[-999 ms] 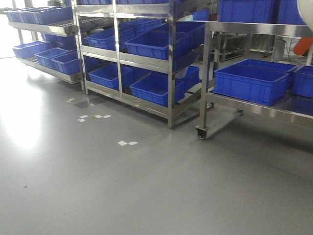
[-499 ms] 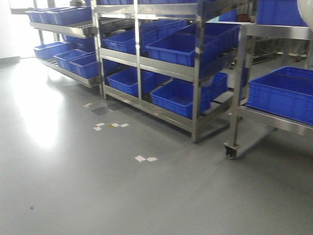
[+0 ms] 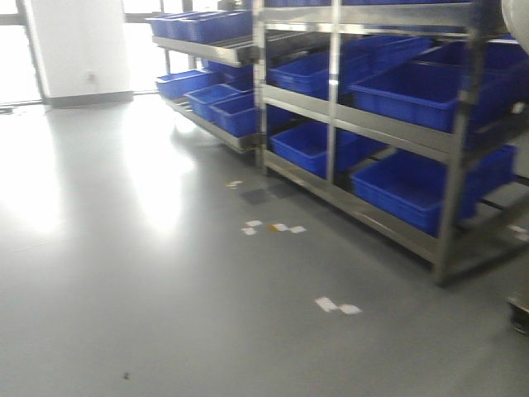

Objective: Move white bin to right shelf second layer
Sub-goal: 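Drive toward the windows carrying the white bin in the right gripper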

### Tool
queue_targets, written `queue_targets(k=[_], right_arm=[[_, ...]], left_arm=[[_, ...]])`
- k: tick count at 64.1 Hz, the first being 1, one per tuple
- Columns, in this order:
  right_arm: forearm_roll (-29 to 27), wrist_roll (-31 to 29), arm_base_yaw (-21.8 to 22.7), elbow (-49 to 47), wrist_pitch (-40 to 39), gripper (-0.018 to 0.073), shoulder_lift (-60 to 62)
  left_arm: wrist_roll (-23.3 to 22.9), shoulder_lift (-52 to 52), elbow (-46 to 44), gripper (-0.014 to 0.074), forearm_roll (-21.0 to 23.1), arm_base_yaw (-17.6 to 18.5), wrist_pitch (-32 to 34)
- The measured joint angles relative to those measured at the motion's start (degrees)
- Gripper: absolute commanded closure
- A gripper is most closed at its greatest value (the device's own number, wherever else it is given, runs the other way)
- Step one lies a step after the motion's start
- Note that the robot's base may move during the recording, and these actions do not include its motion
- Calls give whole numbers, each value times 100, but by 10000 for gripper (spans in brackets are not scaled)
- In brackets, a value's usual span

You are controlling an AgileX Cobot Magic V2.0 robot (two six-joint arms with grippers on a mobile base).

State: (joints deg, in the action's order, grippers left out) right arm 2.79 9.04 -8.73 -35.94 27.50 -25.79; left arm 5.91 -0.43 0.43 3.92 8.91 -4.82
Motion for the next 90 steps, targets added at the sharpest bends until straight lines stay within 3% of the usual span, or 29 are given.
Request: queue_targets(k=[90], right_arm=[[0, 0, 0, 0, 0, 503, 0]], left_arm=[[0, 0, 0, 512, 0, 0, 0]])
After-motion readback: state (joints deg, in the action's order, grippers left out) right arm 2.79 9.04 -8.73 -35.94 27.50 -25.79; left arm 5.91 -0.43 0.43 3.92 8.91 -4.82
